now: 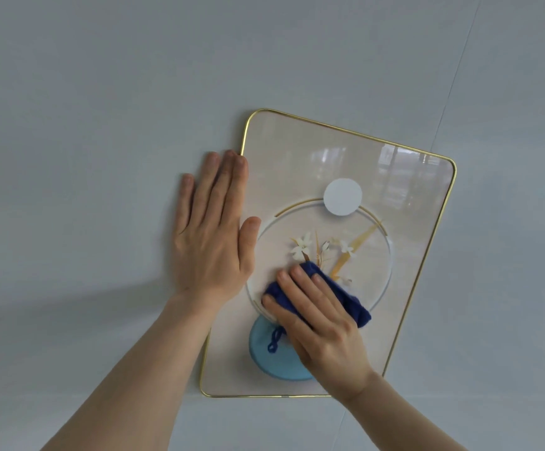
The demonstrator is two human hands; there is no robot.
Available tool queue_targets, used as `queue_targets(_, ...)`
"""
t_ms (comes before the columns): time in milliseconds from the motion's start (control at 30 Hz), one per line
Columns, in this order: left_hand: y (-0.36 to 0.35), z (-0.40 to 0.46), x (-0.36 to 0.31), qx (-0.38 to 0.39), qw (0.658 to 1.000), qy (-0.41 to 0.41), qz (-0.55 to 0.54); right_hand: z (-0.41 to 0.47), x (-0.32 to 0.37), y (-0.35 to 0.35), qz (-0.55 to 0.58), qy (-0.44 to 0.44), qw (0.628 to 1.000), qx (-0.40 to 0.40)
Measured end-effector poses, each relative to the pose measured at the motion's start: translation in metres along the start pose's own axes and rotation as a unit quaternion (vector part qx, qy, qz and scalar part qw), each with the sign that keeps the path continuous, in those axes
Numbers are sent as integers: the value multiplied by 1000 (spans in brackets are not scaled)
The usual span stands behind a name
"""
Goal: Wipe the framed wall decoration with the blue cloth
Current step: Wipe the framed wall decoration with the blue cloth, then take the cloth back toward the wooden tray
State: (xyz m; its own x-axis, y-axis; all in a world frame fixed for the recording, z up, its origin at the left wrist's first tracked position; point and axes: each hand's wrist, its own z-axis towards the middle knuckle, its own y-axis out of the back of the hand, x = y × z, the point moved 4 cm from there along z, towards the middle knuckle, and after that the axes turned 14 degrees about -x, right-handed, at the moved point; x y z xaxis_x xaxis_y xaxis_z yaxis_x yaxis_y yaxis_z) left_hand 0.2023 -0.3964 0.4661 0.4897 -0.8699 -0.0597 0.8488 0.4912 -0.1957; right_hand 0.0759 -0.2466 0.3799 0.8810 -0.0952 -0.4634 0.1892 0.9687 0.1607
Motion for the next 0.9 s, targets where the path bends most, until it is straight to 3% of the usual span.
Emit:
queue_targets(333,8,2,2,22,999,17,-36,-13,11,8,2,-31,999,43)
queue_targets(500,38,20,-2,145,985,55,-74,7,27,26,-20,-55,995,80)
queue_targets(633,69,24,-2,245,962,98,-70,12,45,47,-35,-73,980,184)
queue_targets(900,139,-5,-26,259,948,156,-97,-48,69,101,24,-284,910,300)
